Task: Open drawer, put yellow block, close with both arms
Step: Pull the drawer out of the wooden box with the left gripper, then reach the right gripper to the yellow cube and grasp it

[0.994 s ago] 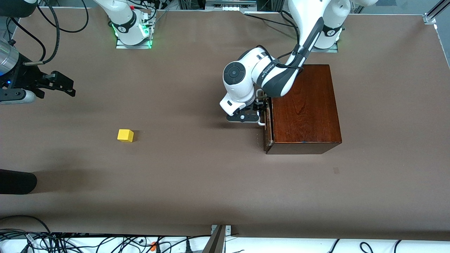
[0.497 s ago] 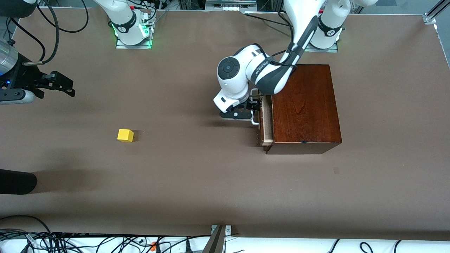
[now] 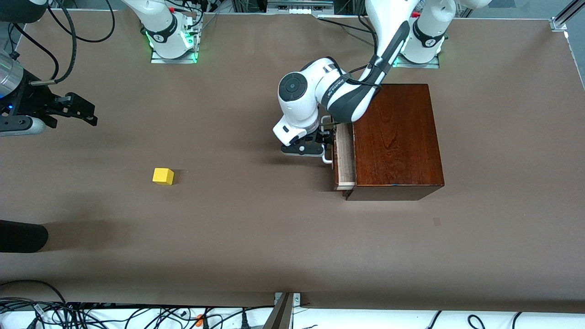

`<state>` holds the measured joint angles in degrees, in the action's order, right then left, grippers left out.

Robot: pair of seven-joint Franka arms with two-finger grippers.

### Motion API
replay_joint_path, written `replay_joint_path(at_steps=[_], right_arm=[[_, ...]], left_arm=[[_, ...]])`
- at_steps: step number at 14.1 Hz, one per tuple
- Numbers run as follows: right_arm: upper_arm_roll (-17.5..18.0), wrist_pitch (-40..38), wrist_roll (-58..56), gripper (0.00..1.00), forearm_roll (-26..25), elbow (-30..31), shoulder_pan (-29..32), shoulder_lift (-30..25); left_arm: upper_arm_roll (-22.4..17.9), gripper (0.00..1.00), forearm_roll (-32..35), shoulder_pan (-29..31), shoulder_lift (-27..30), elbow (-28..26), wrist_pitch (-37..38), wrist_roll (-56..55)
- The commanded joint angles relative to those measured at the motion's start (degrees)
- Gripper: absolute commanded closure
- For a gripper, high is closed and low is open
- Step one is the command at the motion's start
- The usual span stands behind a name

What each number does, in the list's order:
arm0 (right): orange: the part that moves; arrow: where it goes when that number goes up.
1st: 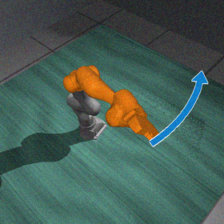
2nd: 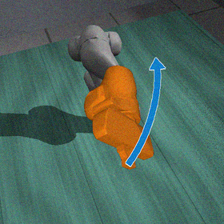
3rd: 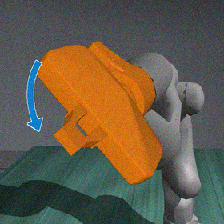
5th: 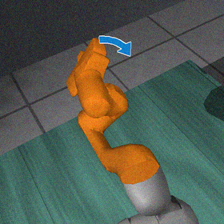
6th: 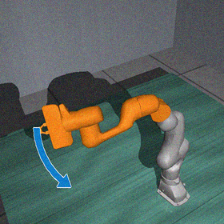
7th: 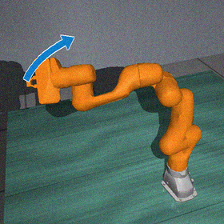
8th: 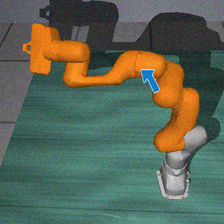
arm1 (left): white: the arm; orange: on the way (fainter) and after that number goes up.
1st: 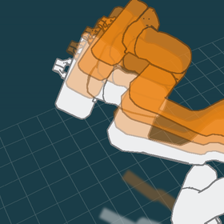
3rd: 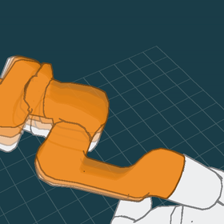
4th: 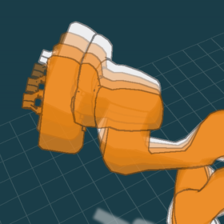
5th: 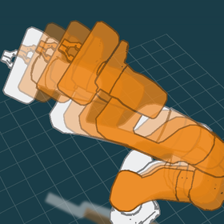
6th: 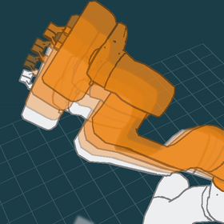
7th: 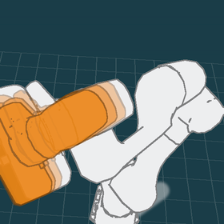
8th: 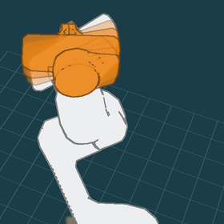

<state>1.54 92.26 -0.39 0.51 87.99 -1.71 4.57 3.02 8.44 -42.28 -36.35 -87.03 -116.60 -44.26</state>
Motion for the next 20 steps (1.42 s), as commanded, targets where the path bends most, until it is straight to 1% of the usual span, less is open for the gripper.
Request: replay_joint_path(at_steps=[1,5,8,12,14,16,19,20], right_arm=[[0.0,-0.1,-0.6,0.00,0.3,-1.3,0.6,1.7],[0.0,-0.2,-0.8,0.00,0.3,-1.2,1.2,4.0],[0.0,0.3,-0.8,0.00,-1.3,-1.3,1.3,6.9],[0.1,2.0,-0.6,0.00,-1.6,-1.1,0.4,11.6],[0.3,5.6,-0.1,0.00,-1.7,0.1,0.3,14.0],[0.4,11.3,0.2,0.00,-1.6,3.9,-0.2,14.9],[0.5,21.9,0.3,0.00,-1.3,10.5,-0.5,16.4],[0.5,24.6,0.7,0.00,-1.1,11.3,-0.6,17.7]], left_arm=[[1.5,0.00,-4.4,-0.6,-6.4,5.1,-9.7,-1.4],[1.5,0.00,-4.4,-0.6,-7.4,7.4,-9.8,-1.5],[1.5,0.00,-4.4,-1.6,-7.8,7.6,-9.8,-3.1],[1.5,0.00,-4.3,-2.9,-7.7,7.5,-9.7,-6.1],[1.5,0.00,-4.2,-4.0,-7.7,7.5,-9.7,-6.4],[1.4,0.00,-4.1,-3.6,-7.7,7.5,-9.8,-5.5],[1.4,0.00,-4.0,-3.6,-7.6,7.6,-9.8,-5.4],[1.4,0.00,-4.0,-3.8,-7.6,8.1,-9.8,-5.5]])
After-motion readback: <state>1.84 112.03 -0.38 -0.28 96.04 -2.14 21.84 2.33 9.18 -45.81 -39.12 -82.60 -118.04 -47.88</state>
